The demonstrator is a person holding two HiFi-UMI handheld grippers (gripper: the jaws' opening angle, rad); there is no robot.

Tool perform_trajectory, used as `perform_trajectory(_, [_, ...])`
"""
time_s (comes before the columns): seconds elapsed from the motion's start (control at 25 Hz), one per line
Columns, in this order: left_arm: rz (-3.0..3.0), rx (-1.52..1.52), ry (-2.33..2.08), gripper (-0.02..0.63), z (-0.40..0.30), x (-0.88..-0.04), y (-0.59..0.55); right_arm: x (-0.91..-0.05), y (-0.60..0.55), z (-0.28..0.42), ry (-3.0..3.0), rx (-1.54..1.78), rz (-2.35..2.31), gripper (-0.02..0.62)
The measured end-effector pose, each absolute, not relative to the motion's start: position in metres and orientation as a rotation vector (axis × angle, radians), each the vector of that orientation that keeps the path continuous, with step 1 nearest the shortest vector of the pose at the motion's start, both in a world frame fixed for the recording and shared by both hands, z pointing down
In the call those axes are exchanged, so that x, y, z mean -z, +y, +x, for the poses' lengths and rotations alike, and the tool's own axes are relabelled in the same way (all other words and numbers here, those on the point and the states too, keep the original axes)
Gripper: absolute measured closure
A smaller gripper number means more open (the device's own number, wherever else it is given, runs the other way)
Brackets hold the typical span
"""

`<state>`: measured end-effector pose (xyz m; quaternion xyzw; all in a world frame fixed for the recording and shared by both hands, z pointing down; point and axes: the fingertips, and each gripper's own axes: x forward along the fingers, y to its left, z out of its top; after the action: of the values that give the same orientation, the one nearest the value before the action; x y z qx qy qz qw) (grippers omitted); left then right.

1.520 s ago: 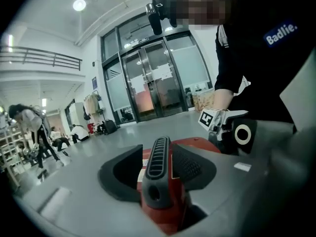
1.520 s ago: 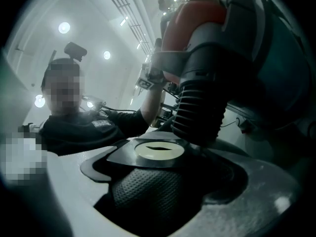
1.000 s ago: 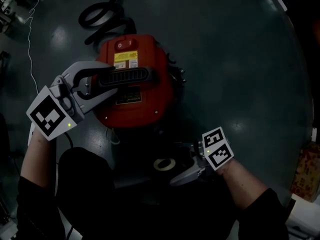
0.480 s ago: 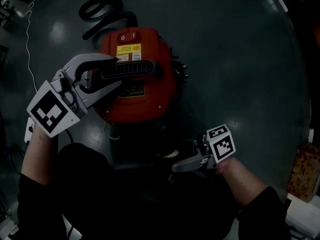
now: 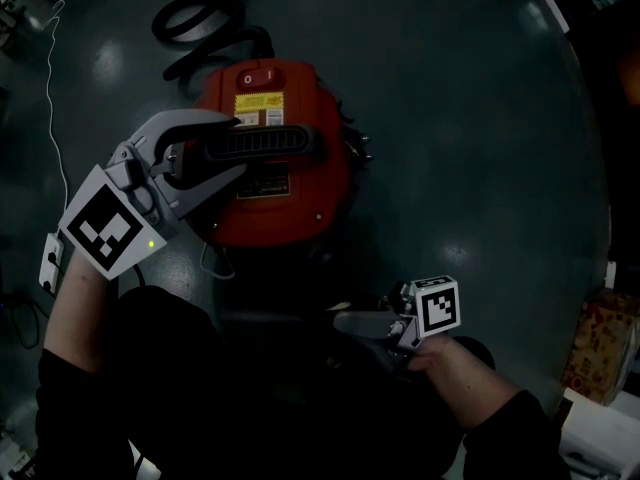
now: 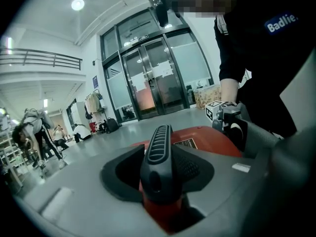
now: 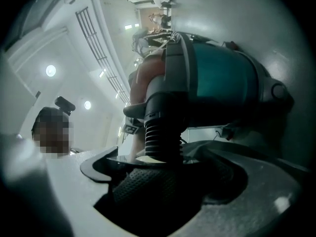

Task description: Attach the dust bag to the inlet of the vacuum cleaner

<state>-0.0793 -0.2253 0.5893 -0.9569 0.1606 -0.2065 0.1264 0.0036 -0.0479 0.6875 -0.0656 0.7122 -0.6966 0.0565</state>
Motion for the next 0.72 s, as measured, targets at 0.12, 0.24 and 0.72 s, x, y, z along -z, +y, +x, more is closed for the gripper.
perform_trajectory(0.12, [-2.784, 0.597, 0.47, 0.451, -0.078, -0.588, -0.225, -0.689, -0.053, 0.005, 2.131, 2.121, -0.232, 0.072])
perform_trajectory(0.24, [-2.773, 0.601, 0.472, 0.451, -0.078, -0.589, -0.225, -0.684, -0.06, -0.003, 2.084, 2.123, -0.229, 0.072])
perform_trajectory(0.72, [-2.767, 0.588, 0.493, 0.449, -0.078, -0.588, -0.226, -0.686, -0.069, 0.004, 1.91, 2.085, -0.409, 0.074])
